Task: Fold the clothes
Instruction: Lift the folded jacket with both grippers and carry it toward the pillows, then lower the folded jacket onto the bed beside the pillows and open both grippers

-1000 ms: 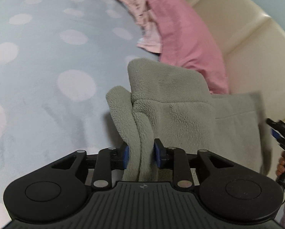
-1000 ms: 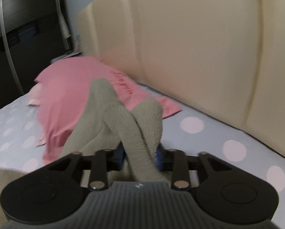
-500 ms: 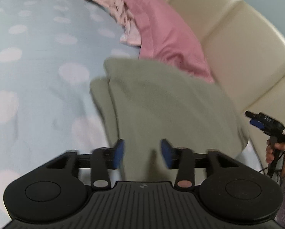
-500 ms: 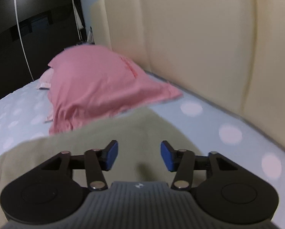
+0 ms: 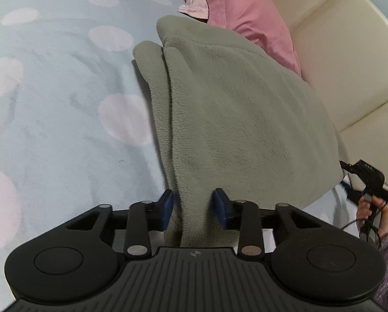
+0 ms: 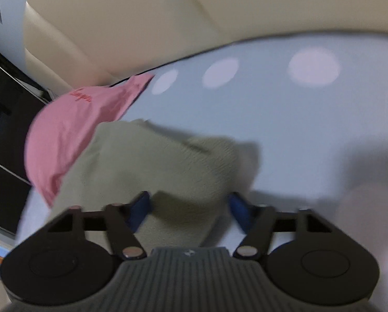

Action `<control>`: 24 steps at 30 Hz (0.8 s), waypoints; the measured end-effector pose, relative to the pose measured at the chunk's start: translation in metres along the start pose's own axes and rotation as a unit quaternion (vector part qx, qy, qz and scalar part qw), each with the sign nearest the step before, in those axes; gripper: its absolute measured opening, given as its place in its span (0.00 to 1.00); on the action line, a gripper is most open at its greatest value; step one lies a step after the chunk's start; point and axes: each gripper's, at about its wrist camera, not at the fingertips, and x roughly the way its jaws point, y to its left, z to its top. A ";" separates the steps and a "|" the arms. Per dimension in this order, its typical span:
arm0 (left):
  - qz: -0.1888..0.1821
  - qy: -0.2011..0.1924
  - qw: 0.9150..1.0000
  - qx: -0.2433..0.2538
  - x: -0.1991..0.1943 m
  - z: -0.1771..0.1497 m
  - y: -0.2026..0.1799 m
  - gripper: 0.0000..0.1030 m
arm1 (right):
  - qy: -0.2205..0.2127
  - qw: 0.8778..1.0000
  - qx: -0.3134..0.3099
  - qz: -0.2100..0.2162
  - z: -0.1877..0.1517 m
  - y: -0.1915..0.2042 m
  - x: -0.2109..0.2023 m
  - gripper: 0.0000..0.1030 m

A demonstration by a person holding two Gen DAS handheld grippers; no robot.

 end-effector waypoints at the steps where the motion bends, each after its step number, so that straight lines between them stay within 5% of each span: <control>1: 0.003 0.002 1.000 0.003 0.001 0.000 -0.001 0.27 | -0.011 1.000 -0.013 -0.007 0.000 0.006 -0.002 0.34; 3: 0.010 0.006 1.000 0.007 0.003 0.000 -0.004 0.24 | -0.038 0.998 -0.045 -0.016 0.000 0.020 -0.009 0.16; 7: 0.024 0.012 1.000 0.017 0.007 -0.001 -0.008 0.24 | -0.057 0.992 -0.098 -0.045 0.002 0.038 -0.015 0.14; 17: 0.071 0.002 0.995 0.075 -0.022 -0.015 -0.023 0.24 | -0.055 0.982 -0.121 -0.132 0.007 0.049 -0.027 0.24; 19: 0.076 -0.005 0.993 0.087 -0.035 -0.020 -0.025 0.24 | -0.065 0.981 -0.123 -0.132 0.013 0.051 -0.047 0.32; 24: 0.091 -0.031 0.988 0.123 -0.080 -0.037 -0.038 0.24 | -0.079 0.982 -0.141 -0.100 0.021 0.068 -0.102 0.34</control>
